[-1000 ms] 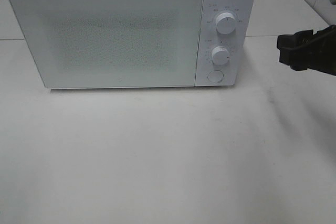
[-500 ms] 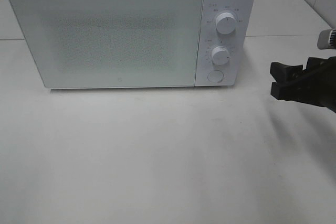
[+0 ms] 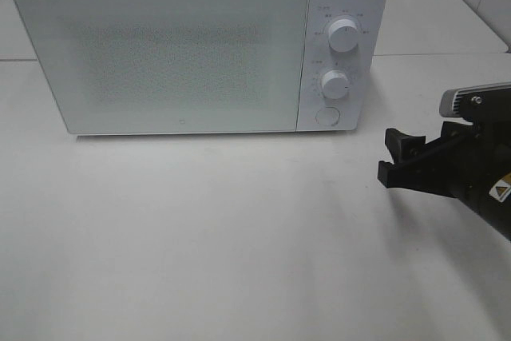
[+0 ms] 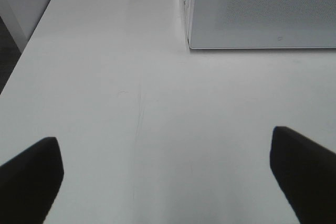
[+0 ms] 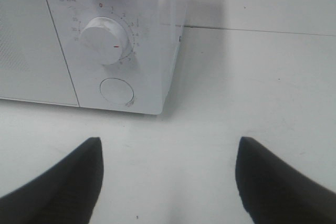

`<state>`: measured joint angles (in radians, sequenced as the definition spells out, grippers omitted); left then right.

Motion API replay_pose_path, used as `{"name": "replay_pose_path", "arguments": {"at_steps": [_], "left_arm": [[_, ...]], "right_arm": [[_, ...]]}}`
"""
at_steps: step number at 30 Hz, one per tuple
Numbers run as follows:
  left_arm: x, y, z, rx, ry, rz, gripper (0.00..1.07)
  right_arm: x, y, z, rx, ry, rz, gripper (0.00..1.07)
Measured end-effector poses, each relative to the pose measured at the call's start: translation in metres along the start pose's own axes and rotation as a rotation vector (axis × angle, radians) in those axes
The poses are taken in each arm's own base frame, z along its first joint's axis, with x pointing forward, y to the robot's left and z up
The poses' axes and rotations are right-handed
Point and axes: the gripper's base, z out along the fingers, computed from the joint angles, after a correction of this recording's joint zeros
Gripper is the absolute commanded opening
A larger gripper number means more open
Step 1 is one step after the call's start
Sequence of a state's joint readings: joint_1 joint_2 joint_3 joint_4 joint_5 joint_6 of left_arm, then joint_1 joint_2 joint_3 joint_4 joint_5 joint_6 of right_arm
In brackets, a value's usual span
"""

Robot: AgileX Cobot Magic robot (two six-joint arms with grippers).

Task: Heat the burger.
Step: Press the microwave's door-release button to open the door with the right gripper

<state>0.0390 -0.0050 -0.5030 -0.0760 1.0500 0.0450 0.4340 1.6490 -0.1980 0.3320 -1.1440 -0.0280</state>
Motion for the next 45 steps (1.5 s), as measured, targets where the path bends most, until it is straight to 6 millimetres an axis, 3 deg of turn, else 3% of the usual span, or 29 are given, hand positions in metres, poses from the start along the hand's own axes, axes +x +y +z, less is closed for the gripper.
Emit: {"name": "replay_pose_path", "arguments": {"at_steps": [9, 17, 27, 30, 32, 35, 37, 38, 40, 43, 45], "left_arm": [[0.000, 0.000, 0.000, 0.000, 0.000, 0.000, 1.00], [0.000, 0.000, 0.000, 0.000, 0.000, 0.000, 1.00], [0.000, 0.000, 0.000, 0.000, 0.000, 0.000, 1.00], [0.000, 0.000, 0.000, 0.000, 0.000, 0.000, 1.00], [0.000, 0.000, 0.000, 0.000, 0.000, 0.000, 1.00], [0.000, 0.000, 0.000, 0.000, 0.000, 0.000, 1.00], [0.000, 0.000, 0.000, 0.000, 0.000, 0.000, 1.00], [0.000, 0.000, 0.000, 0.000, 0.000, 0.000, 1.00], [0.000, 0.000, 0.000, 0.000, 0.000, 0.000, 1.00], [0.000, 0.000, 0.000, 0.000, 0.000, 0.000, 1.00], [0.000, 0.000, 0.000, 0.000, 0.000, 0.000, 1.00]], "right_arm": [[0.016, 0.029, -0.008, 0.032, 0.025, 0.010, 0.68], [0.012, 0.052, -0.010, 0.041, -0.005, -0.013, 0.68], [0.009, 0.055, -0.009, 0.046, -0.018, 0.015, 0.67], [0.009, 0.056, -0.009, 0.045, -0.019, 0.088, 0.65], [0.009, 0.056, -0.009, 0.043, -0.026, 0.298, 0.61], [0.009, 0.056, -0.009, 0.043, -0.027, 0.348, 0.59], [0.009, 0.056, -0.009, 0.039, -0.032, 0.601, 0.55], [0.009, 0.056, -0.009, 0.039, -0.032, 0.601, 0.55], [0.009, 0.056, -0.009, 0.036, -0.037, 0.807, 0.46], [0.009, 0.056, -0.009, 0.035, -0.038, 0.861, 0.43], [0.009, 0.056, -0.009, 0.032, -0.041, 1.038, 0.33]]}}
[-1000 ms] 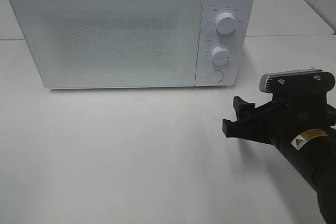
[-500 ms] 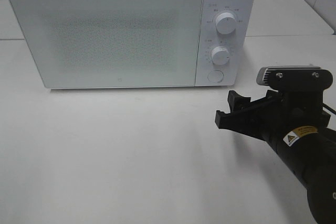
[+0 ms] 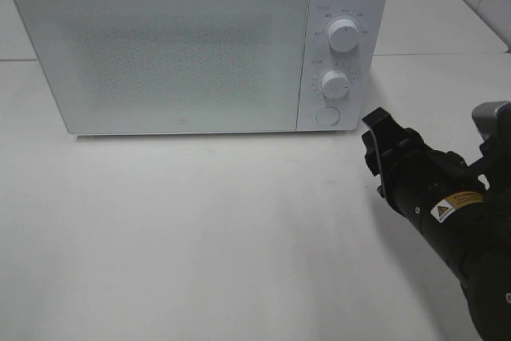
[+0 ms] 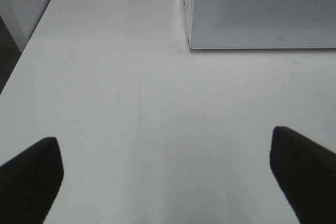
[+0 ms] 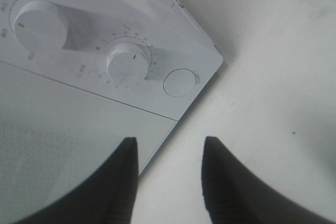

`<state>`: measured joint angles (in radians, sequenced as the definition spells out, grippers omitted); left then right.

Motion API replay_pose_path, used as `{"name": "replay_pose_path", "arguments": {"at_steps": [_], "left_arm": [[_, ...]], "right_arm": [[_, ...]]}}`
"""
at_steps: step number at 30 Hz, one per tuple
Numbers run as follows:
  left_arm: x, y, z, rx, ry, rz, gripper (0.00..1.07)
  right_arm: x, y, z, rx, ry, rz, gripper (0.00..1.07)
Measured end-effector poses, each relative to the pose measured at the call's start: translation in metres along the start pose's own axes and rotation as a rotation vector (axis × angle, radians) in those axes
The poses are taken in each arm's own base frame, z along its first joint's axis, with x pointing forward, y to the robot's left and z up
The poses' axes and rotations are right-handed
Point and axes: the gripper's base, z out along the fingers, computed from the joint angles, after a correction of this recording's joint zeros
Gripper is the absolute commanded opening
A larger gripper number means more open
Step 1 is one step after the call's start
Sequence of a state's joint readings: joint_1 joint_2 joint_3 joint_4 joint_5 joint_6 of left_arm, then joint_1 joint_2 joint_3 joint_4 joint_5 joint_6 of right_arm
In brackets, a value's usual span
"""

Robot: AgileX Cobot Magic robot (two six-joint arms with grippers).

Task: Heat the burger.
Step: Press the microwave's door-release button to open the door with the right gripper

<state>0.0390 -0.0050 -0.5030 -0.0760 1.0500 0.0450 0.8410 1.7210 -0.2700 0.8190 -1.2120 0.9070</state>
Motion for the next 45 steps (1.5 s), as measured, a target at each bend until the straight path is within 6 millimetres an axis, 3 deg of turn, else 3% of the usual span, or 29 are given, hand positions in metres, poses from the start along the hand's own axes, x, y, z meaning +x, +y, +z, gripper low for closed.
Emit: {"name": "replay_pose_path", "arguments": {"at_steps": [1, 3, 9, 10, 23, 34, 45], "left_arm": [[0.000, 0.000, 0.000, 0.000, 0.000, 0.000, 1.00], [0.000, 0.000, 0.000, 0.000, 0.000, 0.000, 1.00], [0.000, 0.000, 0.000, 0.000, 0.000, 0.000, 1.00], [0.000, 0.000, 0.000, 0.000, 0.000, 0.000, 1.00], [0.000, 0.000, 0.000, 0.000, 0.000, 0.000, 1.00], [0.000, 0.000, 0.000, 0.000, 0.000, 0.000, 1.00], [0.000, 0.000, 0.000, 0.000, 0.000, 0.000, 1.00]], "right_arm": [[0.000, 0.000, 0.000, 0.000, 0.000, 0.000, 0.33], [0.000, 0.000, 0.000, 0.000, 0.000, 0.189, 0.18], [0.000, 0.000, 0.000, -0.001, 0.000, 0.335, 0.06], [0.000, 0.000, 0.000, 0.000, -0.001, 0.387, 0.00], [0.003, -0.004, 0.007, 0.055, -0.048, 0.502, 0.00], [0.028, -0.001, 0.038, 0.072, -0.054, 0.515, 0.00], [0.029, 0.002, 0.075, 0.082, -0.059, 0.556, 0.00]]}}
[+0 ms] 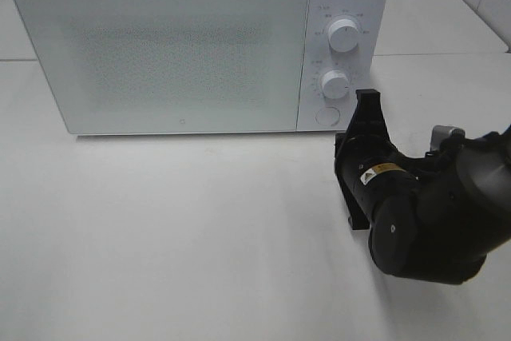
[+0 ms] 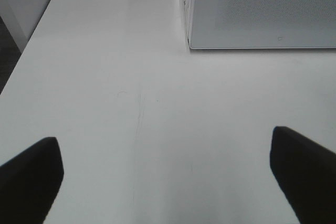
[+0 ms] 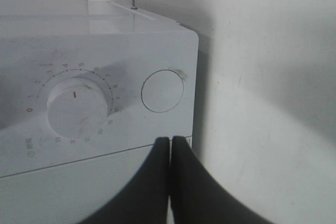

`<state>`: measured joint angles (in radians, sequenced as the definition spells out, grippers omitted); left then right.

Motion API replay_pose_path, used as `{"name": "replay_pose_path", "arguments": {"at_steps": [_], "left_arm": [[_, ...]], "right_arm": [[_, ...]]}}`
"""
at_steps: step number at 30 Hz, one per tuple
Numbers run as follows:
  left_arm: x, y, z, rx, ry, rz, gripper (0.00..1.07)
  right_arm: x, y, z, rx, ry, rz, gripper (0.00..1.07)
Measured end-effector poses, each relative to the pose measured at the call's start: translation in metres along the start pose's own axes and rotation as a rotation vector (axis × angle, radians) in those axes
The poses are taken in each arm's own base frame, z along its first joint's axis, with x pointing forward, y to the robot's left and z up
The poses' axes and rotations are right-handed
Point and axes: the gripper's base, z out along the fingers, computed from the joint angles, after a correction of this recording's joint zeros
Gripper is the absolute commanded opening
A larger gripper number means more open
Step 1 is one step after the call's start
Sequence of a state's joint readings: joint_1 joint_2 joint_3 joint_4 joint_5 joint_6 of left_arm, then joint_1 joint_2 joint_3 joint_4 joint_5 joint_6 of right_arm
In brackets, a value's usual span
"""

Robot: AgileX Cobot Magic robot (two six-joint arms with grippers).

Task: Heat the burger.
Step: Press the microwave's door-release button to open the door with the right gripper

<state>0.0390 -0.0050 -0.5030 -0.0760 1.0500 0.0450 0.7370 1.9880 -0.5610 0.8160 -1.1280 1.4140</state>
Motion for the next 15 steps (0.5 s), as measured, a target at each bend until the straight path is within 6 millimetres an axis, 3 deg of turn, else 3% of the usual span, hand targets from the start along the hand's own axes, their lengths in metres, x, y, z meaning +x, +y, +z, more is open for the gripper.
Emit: {"name": "replay_pose_path", "arguments": {"at_steps": [7, 15], "left_arm": [[0.000, 0.000, 0.000, 0.000, 0.000, 0.000, 1.00], [0.000, 0.000, 0.000, 0.000, 0.000, 0.000, 1.00]], "right_arm": [[-0.002, 0.012, 0.025, 0.020, -0.021, 0.069, 0.00], [-0.002, 0.008, 0.049, 0.047, -0.028, 0.089, 0.00]]}}
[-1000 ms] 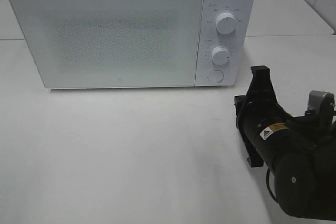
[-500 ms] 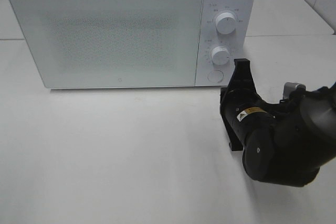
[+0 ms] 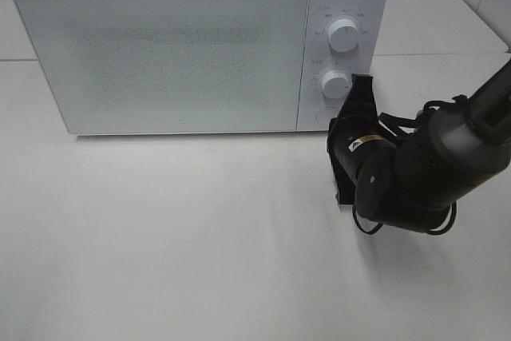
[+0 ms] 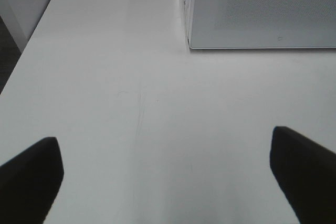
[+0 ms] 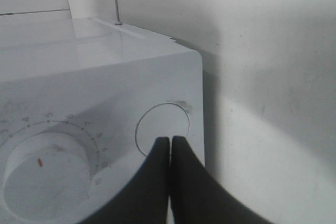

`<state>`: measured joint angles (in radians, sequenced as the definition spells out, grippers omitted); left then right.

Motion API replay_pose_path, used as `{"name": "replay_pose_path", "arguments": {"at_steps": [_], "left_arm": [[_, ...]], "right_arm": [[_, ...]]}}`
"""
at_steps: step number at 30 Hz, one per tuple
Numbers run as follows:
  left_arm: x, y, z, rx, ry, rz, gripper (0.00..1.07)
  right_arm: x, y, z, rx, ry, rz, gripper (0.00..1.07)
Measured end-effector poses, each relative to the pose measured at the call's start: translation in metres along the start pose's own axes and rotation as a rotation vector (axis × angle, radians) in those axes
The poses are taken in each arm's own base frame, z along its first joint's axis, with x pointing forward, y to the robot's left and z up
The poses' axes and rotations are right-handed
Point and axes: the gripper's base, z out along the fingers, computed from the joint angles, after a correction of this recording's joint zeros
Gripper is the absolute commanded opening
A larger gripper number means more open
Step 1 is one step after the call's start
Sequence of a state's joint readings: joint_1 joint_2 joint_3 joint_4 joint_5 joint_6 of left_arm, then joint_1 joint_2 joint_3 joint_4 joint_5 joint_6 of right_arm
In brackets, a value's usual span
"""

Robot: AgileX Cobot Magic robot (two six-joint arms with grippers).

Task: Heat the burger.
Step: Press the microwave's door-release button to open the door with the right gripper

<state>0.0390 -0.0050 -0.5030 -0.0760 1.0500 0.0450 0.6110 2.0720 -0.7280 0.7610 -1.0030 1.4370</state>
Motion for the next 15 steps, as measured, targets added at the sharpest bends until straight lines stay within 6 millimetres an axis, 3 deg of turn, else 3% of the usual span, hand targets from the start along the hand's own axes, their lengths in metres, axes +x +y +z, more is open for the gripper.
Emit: {"name": "replay_pose_path", "arguments": {"at_steps": [15], "left_arm": [[0.000, 0.000, 0.000, 0.000, 0.000, 0.000, 1.00]], "right_arm": [[0.007, 0.004, 0.026, -0.001, 0.003, 0.035, 0.00]]}}
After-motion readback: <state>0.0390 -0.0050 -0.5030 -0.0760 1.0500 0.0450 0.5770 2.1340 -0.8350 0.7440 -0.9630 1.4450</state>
